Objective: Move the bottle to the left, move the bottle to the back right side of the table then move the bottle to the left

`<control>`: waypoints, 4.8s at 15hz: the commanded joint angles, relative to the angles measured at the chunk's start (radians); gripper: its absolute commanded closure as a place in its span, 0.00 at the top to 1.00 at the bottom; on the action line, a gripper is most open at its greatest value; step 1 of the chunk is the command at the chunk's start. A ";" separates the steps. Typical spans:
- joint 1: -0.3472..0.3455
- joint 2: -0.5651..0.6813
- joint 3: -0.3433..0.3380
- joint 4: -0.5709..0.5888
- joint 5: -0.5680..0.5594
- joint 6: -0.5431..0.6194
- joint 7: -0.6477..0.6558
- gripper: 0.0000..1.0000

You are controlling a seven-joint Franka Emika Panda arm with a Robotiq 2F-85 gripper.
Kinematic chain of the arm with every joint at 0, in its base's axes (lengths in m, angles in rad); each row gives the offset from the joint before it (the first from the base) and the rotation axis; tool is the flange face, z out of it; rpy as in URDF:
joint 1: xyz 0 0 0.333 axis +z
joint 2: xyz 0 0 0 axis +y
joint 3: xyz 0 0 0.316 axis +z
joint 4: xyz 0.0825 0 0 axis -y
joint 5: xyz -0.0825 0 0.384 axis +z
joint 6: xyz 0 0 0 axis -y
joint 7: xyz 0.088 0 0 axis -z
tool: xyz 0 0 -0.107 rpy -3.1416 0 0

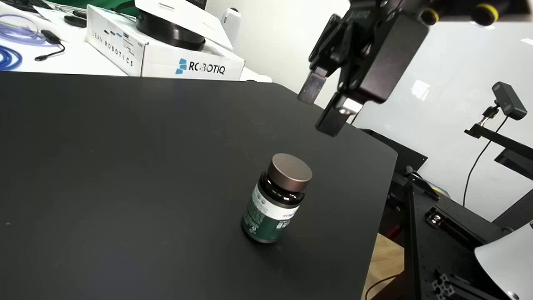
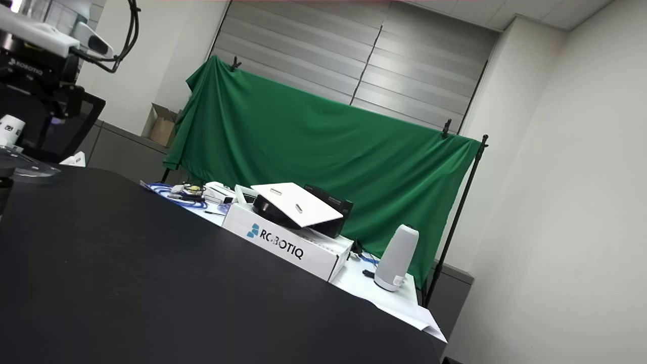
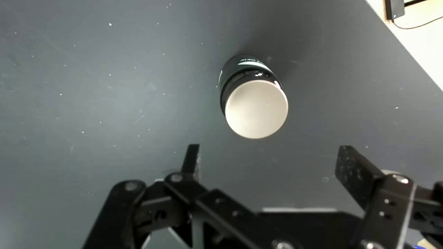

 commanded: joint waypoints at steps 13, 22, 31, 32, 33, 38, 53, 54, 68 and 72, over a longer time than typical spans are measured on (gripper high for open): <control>0.018 -0.317 -0.038 -0.039 0.008 -0.214 0.111 1.00; 0.004 -0.276 -0.029 -0.027 -0.019 -0.160 0.133 1.00; 0.020 0.002 -0.007 0.029 -0.041 0.005 0.122 1.00; 0.021 0.032 -0.003 0.039 -0.047 0.009 0.132 1.00; 0.023 0.055 0.000 0.045 -0.060 0.015 0.142 1.00; 0.030 0.139 -0.002 0.075 -0.112 0.036 0.153 1.00; 0.035 0.196 -0.014 0.072 -0.200 0.025 0.219 1.00; 0.035 0.199 -0.015 0.072 -0.199 0.026 0.219 1.00; 0.032 0.224 -0.026 0.067 -0.194 0.009 0.209 0.75; 0.031 0.225 -0.023 0.060 -0.184 0.024 0.204 0.51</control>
